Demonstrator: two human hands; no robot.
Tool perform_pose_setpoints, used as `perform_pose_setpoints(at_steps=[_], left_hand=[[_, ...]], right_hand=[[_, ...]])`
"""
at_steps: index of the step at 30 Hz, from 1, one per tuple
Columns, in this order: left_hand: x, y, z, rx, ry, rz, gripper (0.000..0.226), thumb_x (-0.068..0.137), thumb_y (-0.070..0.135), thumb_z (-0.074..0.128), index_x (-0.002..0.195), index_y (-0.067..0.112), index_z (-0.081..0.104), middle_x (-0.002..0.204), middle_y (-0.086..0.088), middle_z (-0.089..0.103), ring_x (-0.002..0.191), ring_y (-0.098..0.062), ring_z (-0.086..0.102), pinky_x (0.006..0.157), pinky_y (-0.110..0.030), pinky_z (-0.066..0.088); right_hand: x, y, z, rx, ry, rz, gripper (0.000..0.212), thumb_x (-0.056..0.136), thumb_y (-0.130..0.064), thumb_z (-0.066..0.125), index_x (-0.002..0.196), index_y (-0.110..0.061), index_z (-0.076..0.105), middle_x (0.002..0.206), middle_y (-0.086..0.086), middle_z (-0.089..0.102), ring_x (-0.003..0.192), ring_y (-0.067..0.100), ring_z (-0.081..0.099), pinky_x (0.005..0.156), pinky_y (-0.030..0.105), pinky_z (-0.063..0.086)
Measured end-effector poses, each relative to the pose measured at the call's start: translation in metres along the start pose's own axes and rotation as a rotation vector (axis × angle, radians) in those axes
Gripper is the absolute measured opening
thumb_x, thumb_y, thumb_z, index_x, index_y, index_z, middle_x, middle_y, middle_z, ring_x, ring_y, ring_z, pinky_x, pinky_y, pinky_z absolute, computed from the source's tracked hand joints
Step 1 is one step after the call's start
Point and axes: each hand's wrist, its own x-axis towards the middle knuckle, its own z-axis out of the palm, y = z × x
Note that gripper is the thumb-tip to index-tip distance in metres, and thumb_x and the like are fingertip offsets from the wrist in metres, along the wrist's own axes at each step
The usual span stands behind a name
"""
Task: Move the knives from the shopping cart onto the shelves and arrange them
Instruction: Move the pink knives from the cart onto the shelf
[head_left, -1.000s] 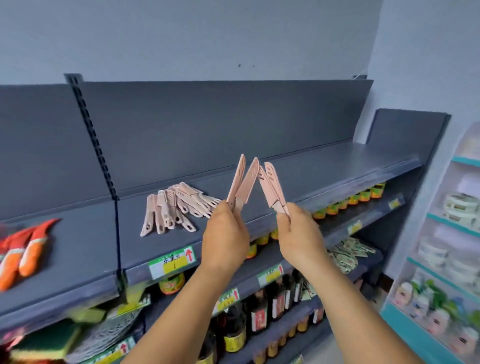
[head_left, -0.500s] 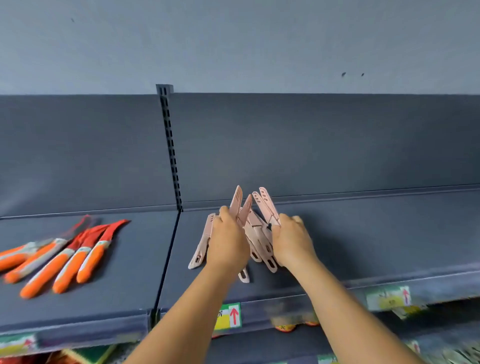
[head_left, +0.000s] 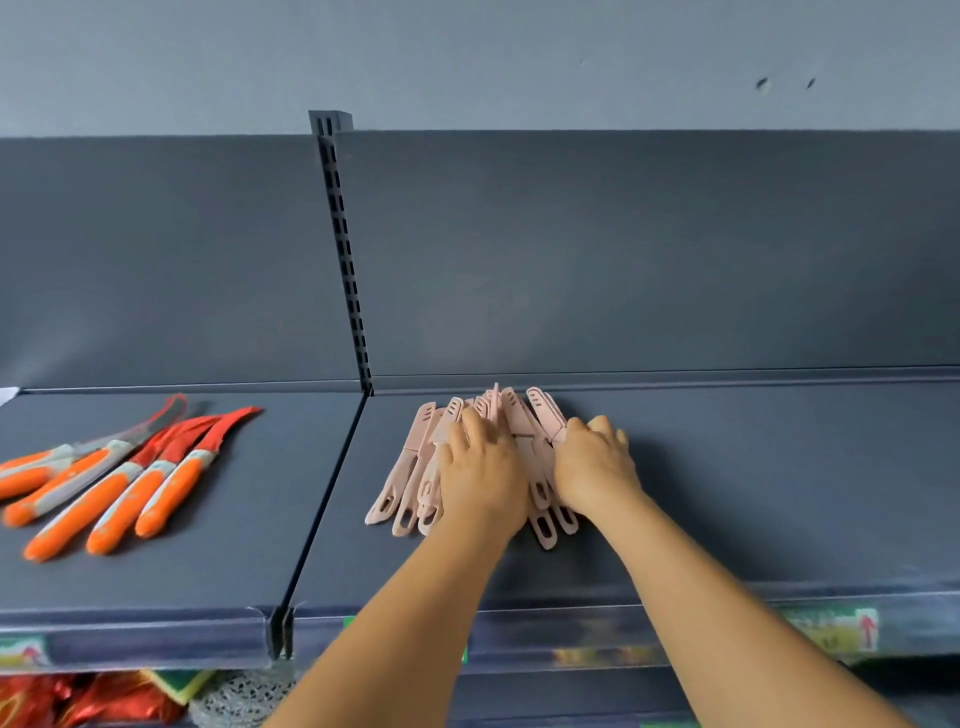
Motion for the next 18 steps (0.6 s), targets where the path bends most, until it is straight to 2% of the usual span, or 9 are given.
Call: perform_pose_setpoints(at_steps=[4,7,12,15,18], left_hand=[[0.004,-0.006,0.007,-0.041,-0.038,0.026,0.087,0.091,0.032,0.050,0.152,0.012,-0.009,0.159,-0.010,-0.001,0.147,-0.027,-0.001,0.118,-0.044,0.007],[0.006,-0.010,0.010,-0.015,-0.058,0.062,0.075,0.094,0.029,0.040,0.153,0.014,-0.003,0.160,-0.010,-0.003,0.147,-0.025,-0.004,0.118,-0.044,0.002],[0.007,-0.014,0.002,-0.069,-0.059,0.102,0.072,0.095,0.029,0.037,0.153,0.014,-0.002,0.161,-0.007,-0.002,0.148,-0.023,-0.005,0.117,-0.043,0.002],[0.001,-0.015,-0.005,-0.102,-0.018,0.164,0.069,0.095,0.026,0.036,0.153,0.014,0.002,0.160,-0.007,0.006,0.147,-0.024,0.000,0.117,-0.042,0.005],[-0.012,-0.014,-0.016,-0.106,-0.018,0.233,0.061,0.097,0.027,0.036,0.152,0.011,0.013,0.157,-0.009,0.018,0.145,-0.027,0.011,0.117,-0.041,0.012]], right_hand=[[0.001,0.005,0.006,-0.097,-0.049,-0.044,0.051,0.092,-0.012,0.040,0.141,-0.015,0.030,0.146,0.004,0.033,0.132,0.027,0.030,0.102,0.038,0.033],[0.001,0.005,0.006,-0.076,-0.081,-0.022,0.046,0.094,-0.016,0.034,0.140,-0.015,0.031,0.147,0.003,0.033,0.135,0.025,0.030,0.105,0.040,0.030],[-0.009,0.002,-0.002,-0.033,-0.049,-0.027,0.040,0.099,-0.022,0.024,0.137,-0.014,0.033,0.144,0.003,0.037,0.133,0.024,0.033,0.105,0.042,0.029],[-0.025,0.000,-0.010,-0.037,-0.037,-0.040,0.045,0.100,-0.023,0.023,0.145,-0.016,0.026,0.151,0.001,0.028,0.139,0.022,0.026,0.109,0.042,0.025],[-0.045,0.000,-0.017,-0.042,-0.018,-0.030,0.048,0.102,-0.027,0.022,0.149,-0.017,0.022,0.157,0.000,0.021,0.143,0.020,0.022,0.113,0.040,0.020]])
